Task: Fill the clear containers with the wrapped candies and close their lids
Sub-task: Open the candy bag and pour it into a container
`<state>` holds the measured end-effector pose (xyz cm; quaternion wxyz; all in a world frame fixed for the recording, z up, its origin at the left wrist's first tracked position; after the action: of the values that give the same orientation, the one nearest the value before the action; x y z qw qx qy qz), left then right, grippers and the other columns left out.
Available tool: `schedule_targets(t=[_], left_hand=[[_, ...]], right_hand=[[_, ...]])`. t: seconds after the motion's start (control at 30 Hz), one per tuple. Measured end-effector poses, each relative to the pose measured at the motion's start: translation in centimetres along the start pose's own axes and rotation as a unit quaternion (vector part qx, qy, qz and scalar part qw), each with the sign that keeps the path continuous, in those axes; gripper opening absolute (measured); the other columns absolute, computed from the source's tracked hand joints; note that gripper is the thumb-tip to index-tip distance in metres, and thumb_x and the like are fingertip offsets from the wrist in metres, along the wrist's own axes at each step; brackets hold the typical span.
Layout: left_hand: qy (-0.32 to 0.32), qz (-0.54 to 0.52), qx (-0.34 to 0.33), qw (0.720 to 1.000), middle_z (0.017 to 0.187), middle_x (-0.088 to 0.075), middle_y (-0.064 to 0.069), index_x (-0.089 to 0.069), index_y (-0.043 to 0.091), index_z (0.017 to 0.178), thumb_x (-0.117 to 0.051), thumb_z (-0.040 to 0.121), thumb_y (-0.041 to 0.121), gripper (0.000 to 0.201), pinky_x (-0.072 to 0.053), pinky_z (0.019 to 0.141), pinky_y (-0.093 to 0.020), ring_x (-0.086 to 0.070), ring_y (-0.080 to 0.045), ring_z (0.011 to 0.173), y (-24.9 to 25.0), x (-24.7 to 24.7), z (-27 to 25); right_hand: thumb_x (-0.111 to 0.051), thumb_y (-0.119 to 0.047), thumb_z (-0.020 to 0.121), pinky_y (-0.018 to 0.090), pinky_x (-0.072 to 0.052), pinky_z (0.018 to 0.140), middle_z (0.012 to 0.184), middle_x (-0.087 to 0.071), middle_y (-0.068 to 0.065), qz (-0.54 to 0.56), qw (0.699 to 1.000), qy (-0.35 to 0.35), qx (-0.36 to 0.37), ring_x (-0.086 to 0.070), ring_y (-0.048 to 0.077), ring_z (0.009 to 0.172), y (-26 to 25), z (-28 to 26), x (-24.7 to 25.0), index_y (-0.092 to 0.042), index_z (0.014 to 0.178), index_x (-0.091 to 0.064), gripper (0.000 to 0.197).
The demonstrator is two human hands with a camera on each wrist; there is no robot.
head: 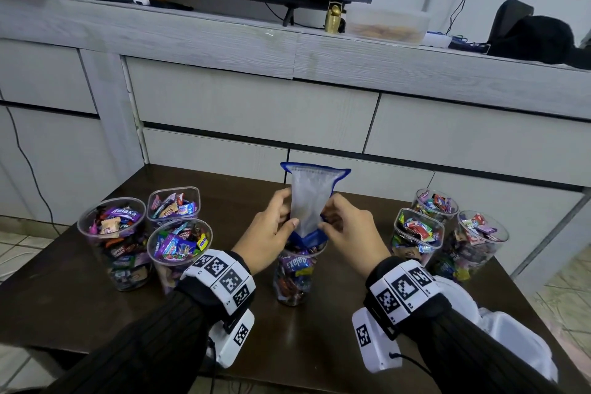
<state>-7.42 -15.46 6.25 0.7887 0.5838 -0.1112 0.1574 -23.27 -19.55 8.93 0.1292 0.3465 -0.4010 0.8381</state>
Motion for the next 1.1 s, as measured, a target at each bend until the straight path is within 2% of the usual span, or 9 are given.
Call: schedule_targets(t=[0.13,0.2,0.3,0.4,0.5,0.6,0.77,0.97,1.1], left_hand=[[0.054,-0.005,-0.003,0.999,0.121,-0.063,0.006,-0.041,0.022,0.131,-0.058,0.093,0.003,0.046,-0.05,0.086,-0.01,-0.058,0.012,0.105,-0.4,1.3,0.1],[0.079,-0.012,0.002,0.997,0.113,-0.063,0.012,-0.042,0.027,0.126,-0.063,0.09,0.005,0.047,-0.051,0.081,-0.01,-0.061,0.013,0.1,-0.6,1.7,0.2],[0.088,0.018,0.016,0.996,0.112,-0.066,0.006,-0.047,0.021,0.128,-0.067,0.089,0.014,0.044,-0.054,0.088,-0.023,-0.064,-0.002,0.104,-0.8,1.9,0.2],[0.053,0.054,0.01,0.997,0.119,-0.068,0.0,-0.05,0.016,0.132,-0.062,0.093,0.018,0.04,-0.053,0.095,-0.03,-0.062,-0.008,0.113,-0.7,1.5,0.0],[0.021,0.07,-0.01,0.997,0.121,-0.067,0.005,-0.055,0.023,0.124,-0.057,0.096,0.015,0.029,-0.051,0.095,-0.025,-0.059,-0.002,0.116,-0.2,0.9,-0.3],[0.03,0.074,-0.021,0.997,0.117,-0.068,0.008,-0.057,0.022,0.121,-0.058,0.096,0.013,0.027,-0.051,0.093,-0.02,-0.06,-0.001,0.114,0.2,1.1,-0.4],[0.033,0.052,-0.032,0.998,0.12,-0.068,0.001,-0.057,0.014,0.125,-0.06,0.094,0.009,0.032,-0.052,0.097,-0.028,-0.06,-0.006,0.117,1.1,1.9,-0.4],[-0.009,0.06,-0.075,0.995,0.118,-0.064,0.011,-0.047,0.015,0.137,-0.05,0.097,-0.001,0.044,-0.044,0.097,-0.011,-0.055,0.003,0.118,2.6,0.2,-0.7],[0.048,0.085,-0.098,0.99,0.115,-0.064,0.01,-0.055,0.01,0.131,-0.056,0.093,-0.002,0.04,-0.044,0.093,-0.007,-0.057,0.003,0.113,2.8,1.4,-0.3]], right_hand=[[-0.066,-0.003,0.084,0.004,-0.045,0.071,0.084,-0.059,-0.013,0.014,1.0,0.02,-0.001,-0.059,0.005,0.08,0.2,0.2,0.9,-0.023,0.09,-0.05,0.026],[-0.067,-0.002,0.083,0.004,-0.044,0.07,0.085,-0.06,-0.009,0.023,0.999,0.038,-0.012,-0.059,0.006,0.078,0.5,0.2,1.5,-0.022,0.091,-0.05,0.027],[-0.069,-0.004,0.082,0.002,-0.043,0.069,0.087,-0.061,-0.007,0.023,0.999,0.036,-0.027,-0.058,0.002,0.077,0.9,0.2,1.9,-0.02,0.093,-0.05,0.027],[-0.068,-0.005,0.083,0.002,-0.043,0.07,0.087,-0.059,-0.01,0.014,1.0,0.003,-0.013,-0.057,-0.002,0.077,0.7,-0.1,1.3,-0.02,0.095,-0.051,0.026],[-0.066,-0.006,0.085,0.0,-0.042,0.069,0.081,-0.054,-0.021,0.006,1.0,-0.018,0.005,-0.055,-0.01,0.077,0.2,-0.2,0.3,-0.025,0.094,-0.049,0.027],[-0.065,-0.007,0.086,-0.001,-0.042,0.069,0.08,-0.053,-0.023,-0.004,1.0,-0.018,0.006,-0.054,-0.012,0.077,0.1,-0.1,0.3,-0.027,0.093,-0.047,0.028],[-0.066,-0.004,0.085,0.002,-0.044,0.072,0.084,-0.057,-0.016,-0.001,1.0,0.016,0.017,-0.058,0.0,0.078,0.0,-0.1,1.5,-0.022,0.094,-0.05,0.025],[-0.064,-0.008,0.087,-0.004,-0.04,0.075,0.097,-0.058,-0.015,-0.002,0.999,0.021,0.038,-0.057,-0.003,0.089,-1.1,-0.6,1.0,-0.014,0.116,-0.054,0.031],[-0.069,-0.005,0.083,-0.007,-0.037,0.07,0.093,-0.06,-0.008,-0.022,0.996,0.075,0.036,-0.055,0.001,0.082,-1.1,-0.3,2.3,-0.005,0.113,-0.058,0.032]])
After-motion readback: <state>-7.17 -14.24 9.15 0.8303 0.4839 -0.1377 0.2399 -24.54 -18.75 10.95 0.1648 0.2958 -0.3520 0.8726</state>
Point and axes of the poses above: each hand's wrist, its own z-axis towards the middle knuckle, its own x-axis out of the back of the hand, y = z × x, the point moved 4 cm from there along z, towards the middle knuckle
